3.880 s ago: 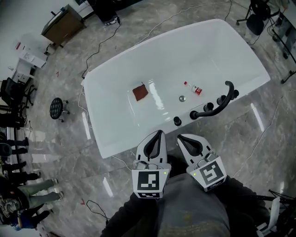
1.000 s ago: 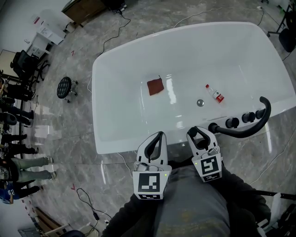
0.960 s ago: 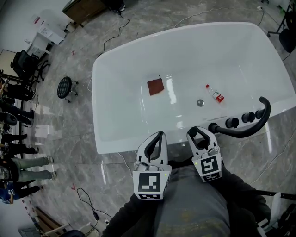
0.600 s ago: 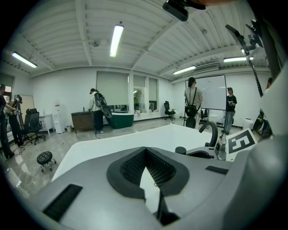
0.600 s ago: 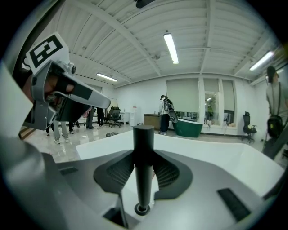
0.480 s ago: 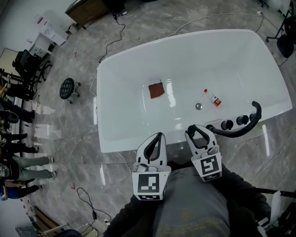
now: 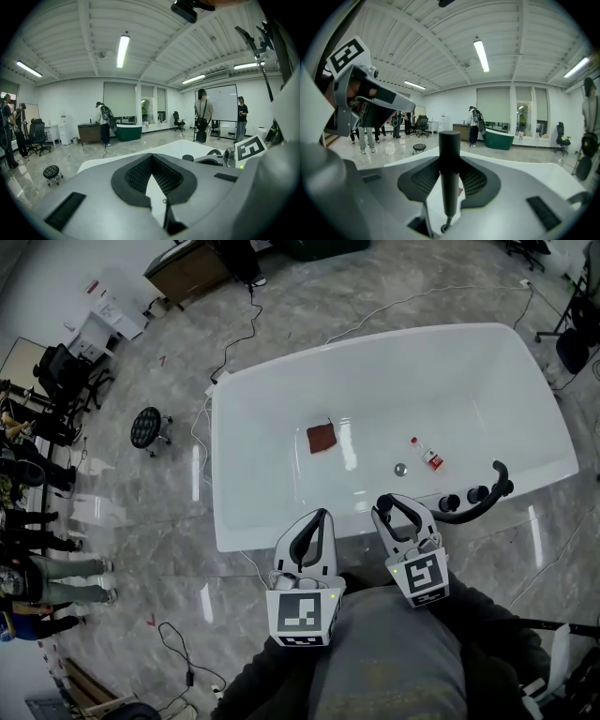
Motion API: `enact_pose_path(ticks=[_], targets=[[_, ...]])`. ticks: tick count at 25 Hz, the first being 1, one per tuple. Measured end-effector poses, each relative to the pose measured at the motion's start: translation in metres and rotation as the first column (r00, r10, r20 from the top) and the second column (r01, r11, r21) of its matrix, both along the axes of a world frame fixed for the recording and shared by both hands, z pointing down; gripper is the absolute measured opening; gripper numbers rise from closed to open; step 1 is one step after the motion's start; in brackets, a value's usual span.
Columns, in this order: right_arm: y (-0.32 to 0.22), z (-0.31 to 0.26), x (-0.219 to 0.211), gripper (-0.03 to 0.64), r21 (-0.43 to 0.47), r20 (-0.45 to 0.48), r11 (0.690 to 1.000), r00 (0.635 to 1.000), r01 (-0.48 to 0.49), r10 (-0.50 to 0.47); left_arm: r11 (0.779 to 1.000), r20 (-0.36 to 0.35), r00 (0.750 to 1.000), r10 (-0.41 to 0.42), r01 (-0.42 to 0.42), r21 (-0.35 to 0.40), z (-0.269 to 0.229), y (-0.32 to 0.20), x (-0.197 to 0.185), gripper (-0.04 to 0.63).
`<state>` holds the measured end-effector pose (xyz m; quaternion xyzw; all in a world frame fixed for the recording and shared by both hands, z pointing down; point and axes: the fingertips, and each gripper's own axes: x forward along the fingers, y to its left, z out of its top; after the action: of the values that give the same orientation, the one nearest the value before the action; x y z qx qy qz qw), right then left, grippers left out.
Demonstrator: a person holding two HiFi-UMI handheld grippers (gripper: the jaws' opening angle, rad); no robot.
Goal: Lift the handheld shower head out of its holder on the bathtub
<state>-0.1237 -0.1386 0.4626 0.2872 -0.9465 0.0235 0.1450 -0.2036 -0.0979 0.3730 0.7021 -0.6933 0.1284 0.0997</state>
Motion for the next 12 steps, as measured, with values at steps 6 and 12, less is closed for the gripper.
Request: enact_pose_path(ticks=[6, 12], targets=[[-0.005, -0.021, 0.002, 0.137, 0.0, 0.008, 1.0, 1.0, 0.002, -0.002, 1.0, -0.007, 1.0, -0.015, 0.015, 0.012, -0.015, -0.003, 0.003, 0.004], [-0.001, -0.037, 0.004, 0.137, 0.008, 0.049, 1.0, 0.999, 0.012, -0.013, 1.0, -0.011, 1.0, -0.023, 0.023, 0.013, -0.023, 0.003, 0.007, 0.003]])
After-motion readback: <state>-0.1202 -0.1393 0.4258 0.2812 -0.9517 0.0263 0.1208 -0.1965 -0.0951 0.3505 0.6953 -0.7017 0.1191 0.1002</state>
